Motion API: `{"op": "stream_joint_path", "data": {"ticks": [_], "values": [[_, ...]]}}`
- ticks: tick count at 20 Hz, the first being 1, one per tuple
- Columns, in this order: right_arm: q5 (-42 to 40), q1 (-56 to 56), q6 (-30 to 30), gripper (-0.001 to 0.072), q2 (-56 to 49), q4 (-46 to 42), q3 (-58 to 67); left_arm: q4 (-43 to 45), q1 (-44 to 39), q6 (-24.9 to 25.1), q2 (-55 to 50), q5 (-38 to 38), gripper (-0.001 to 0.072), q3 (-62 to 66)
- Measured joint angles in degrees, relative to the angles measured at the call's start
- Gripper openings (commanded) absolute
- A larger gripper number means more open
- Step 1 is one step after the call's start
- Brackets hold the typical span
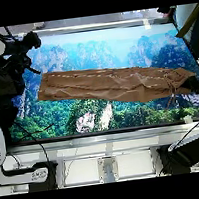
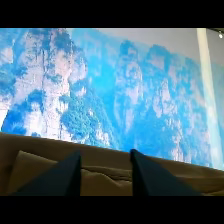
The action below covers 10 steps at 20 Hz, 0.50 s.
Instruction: Fold the clothes and pants, and hang the long-sleeved shirts on hangers.
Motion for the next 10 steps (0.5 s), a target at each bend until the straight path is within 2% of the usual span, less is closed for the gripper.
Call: {"op": "stream_joint_path", "data": {"ticks": [1,7,10], "values": [[1.62,0.00,-0.17,0.0039,0.04,0.81,0.37,0.00,0.00,0.02,0.00,-0.76,0.0014,0.00],[13.09,-0.02,0.72,0.0039,4.70,2.56,1.97,1.66,-1.07,0.24,-0.83,-10.45,0.0008,-1.33],[15.02,0.26,3.04,0.0039,10.08,2.45,2.19,1.44,-6.01,0.70,-3.67,-7.76,0.0008,-2.29]]}}
